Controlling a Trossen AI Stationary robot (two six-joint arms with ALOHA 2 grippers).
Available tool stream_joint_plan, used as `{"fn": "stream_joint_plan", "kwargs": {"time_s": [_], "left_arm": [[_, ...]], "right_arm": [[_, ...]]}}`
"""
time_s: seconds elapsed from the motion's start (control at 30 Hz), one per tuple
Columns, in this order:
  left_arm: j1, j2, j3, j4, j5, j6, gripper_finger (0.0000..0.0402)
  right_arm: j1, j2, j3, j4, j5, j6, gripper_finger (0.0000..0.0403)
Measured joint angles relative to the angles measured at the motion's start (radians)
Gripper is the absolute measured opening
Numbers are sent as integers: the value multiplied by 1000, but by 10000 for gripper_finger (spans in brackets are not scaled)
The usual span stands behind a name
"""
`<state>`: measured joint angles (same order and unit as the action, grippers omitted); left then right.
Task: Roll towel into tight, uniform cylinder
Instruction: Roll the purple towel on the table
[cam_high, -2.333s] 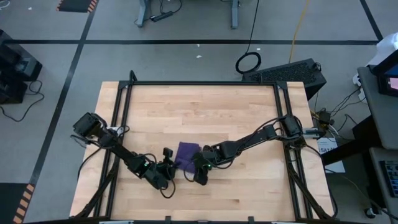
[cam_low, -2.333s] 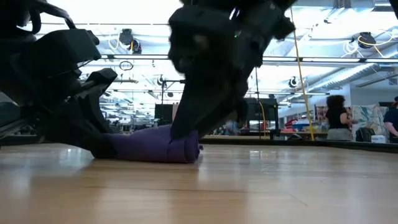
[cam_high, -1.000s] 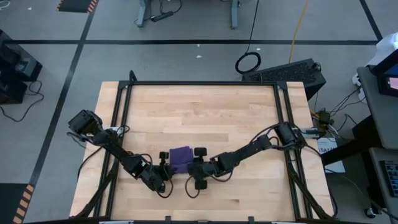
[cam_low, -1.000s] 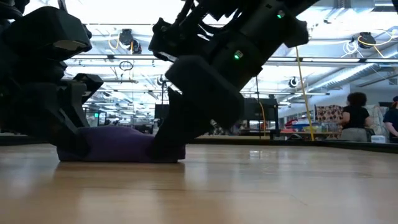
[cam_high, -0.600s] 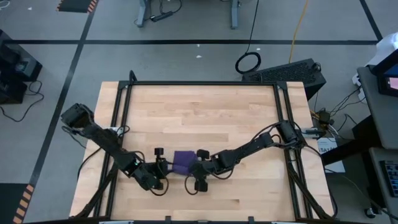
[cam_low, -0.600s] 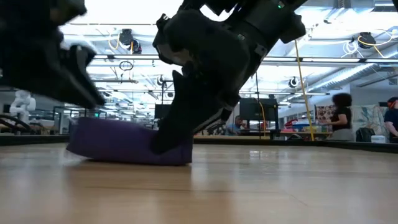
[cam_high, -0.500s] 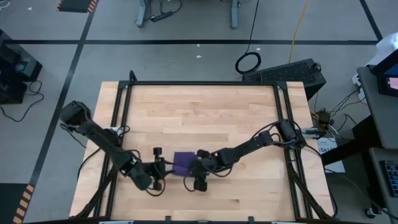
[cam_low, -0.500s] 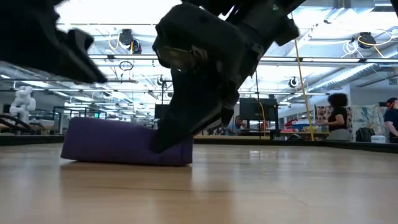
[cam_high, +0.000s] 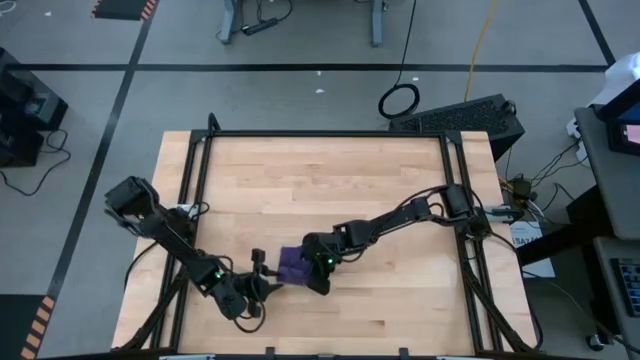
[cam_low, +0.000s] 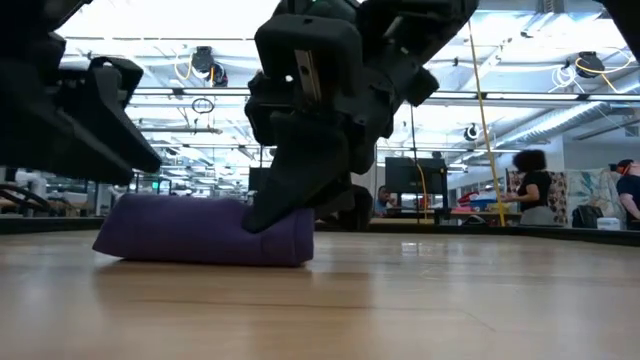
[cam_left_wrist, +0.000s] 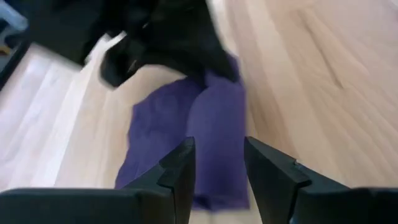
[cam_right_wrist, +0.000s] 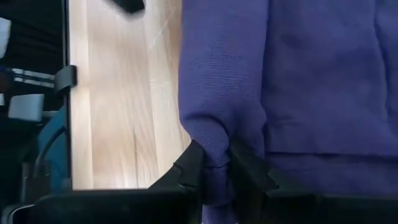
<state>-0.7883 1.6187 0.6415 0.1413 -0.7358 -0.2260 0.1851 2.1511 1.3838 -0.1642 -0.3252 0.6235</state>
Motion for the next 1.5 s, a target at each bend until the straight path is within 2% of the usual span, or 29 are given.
{"fn": "stream_joint_plan", "kwargs": {"time_s": [0.17, 0.43, 0.6, 0.7, 0.8, 0.9, 1.0, 1.13, 1.33, 1.4, 1.5], "left_arm": [[1, 93, 0, 121, 2, 107, 142], [44, 157, 1, 78, 2, 110, 142], [85, 176, 6, 37, 47, 73, 137], [98, 176, 5, 16, 67, 67, 111], [101, 177, 5, 11, 76, 92, 60], [101, 177, 5, 8, 77, 101, 15], [101, 167, 3, 6, 82, 102, 18], [102, 120, -2, -16, 105, 119, 17], [126, 11, -2, -69, 244, 56, 15], [144, -3, -2, -102, 292, 23, 14], [171, -8, -2, -114, 347, -11, 14]], "right_arm": [[-28, 1, -1, 1, -65, -2, 43], [-40, 2, -1, 4, -80, 18, 43], [-36, 1, -1, 12, -74, 19, 51], [-34, -7, -1, 9, -67, 2, 79], [-34, -30, -2, -16, -41, -26, 117], [-20, -83, -3, -85, 58, -73, 149], [16, -149, -3, -182, 196, -178, 168], [119, -177, -3, -240, 398, -365, 177], [264, -141, -2, -169, 681, -497, 179], [293, -121, -2, -98, 740, -527, 179], [315, -83, 0, 4, 775, -573, 177]]}}
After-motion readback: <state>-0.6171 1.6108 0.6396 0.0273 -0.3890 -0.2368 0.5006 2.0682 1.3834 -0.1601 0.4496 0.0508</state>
